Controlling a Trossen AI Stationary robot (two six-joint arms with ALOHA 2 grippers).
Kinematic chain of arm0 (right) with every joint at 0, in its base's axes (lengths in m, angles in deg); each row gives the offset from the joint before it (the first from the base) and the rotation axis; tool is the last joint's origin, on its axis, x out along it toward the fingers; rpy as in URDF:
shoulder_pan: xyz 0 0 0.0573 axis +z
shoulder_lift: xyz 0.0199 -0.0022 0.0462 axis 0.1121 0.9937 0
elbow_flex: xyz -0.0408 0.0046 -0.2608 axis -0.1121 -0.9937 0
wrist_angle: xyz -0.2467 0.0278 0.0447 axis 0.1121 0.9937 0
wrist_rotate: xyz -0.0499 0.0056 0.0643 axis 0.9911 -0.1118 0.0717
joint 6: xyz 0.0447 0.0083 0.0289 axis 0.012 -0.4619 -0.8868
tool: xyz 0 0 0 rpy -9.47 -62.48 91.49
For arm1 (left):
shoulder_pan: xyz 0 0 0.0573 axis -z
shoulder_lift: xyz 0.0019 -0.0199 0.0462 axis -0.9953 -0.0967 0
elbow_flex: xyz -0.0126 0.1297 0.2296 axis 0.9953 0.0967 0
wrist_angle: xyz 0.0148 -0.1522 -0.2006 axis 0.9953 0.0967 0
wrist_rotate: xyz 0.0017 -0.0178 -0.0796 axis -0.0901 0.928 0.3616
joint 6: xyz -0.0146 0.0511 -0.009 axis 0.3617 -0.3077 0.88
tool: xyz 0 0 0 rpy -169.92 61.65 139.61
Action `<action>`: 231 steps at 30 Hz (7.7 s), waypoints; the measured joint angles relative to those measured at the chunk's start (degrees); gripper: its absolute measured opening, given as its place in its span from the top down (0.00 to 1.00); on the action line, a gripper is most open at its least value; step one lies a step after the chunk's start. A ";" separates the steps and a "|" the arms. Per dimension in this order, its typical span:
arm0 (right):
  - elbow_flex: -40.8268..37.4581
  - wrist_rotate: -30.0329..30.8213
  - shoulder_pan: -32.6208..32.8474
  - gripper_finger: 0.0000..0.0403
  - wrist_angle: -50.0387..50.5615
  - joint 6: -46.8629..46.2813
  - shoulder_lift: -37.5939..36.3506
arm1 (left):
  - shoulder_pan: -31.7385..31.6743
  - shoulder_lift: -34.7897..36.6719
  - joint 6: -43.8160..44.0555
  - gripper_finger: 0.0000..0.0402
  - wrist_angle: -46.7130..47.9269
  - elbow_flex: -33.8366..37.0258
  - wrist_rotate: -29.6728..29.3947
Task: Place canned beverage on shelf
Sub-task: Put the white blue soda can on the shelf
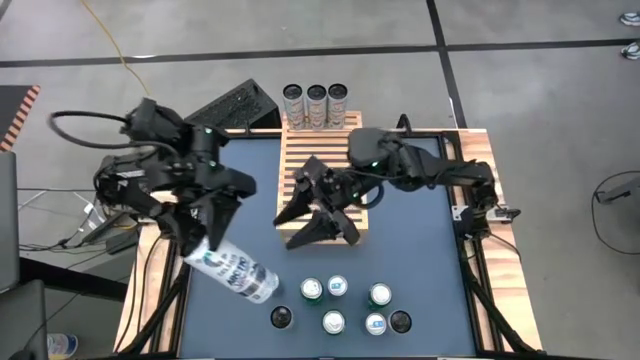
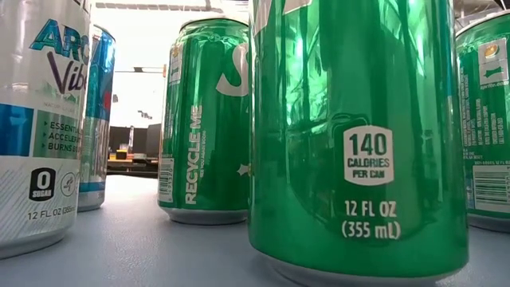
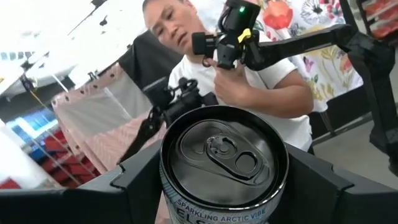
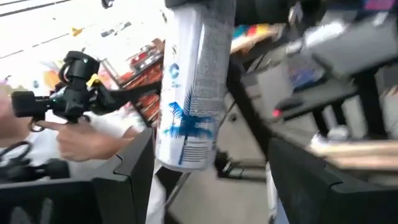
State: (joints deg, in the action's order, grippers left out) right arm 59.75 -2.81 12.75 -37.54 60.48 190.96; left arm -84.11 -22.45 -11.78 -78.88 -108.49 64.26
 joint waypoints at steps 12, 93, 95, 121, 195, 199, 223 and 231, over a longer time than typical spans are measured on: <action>0.00 -10.00 0.35 0.34 3.03 -0.34 1.16 | 0.59 -1.54 4.17 0.37 0.22 0.02 -0.15; -0.01 90.80 29.32 0.34 -34.60 100.01 0.88 | -8.41 -1.50 -1.02 0.37 -1.18 -4.44 -31.49; -0.01 91.28 29.32 0.34 -34.59 100.36 0.88 | -8.48 -1.52 -0.60 0.37 -1.16 -4.44 -31.54; -0.01 88.42 28.46 0.34 -35.63 107.76 0.88 | -8.20 -1.61 -1.19 0.37 -0.16 -4.44 -33.80; 0.01 85.93 27.95 0.22 -42.93 120.61 0.84 | -6.97 -1.65 -0.02 0.37 5.28 -4.41 -40.34; 0.01 85.94 28.98 0.17 -46.11 124.34 0.84 | -6.97 -1.65 -0.56 0.37 4.98 -4.39 -41.38; 0.05 85.49 26.89 0.34 -45.34 123.53 0.84 | -6.16 -1.61 -1.41 0.37 5.92 -4.44 -44.16; -0.01 85.71 26.92 0.51 -45.32 123.42 0.86 | -6.16 -1.54 -1.43 0.37 6.11 -4.46 -44.17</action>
State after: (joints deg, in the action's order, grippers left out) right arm 59.74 82.90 39.67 -82.86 183.91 191.82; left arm -90.28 -24.00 -13.21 -72.77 -112.95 20.09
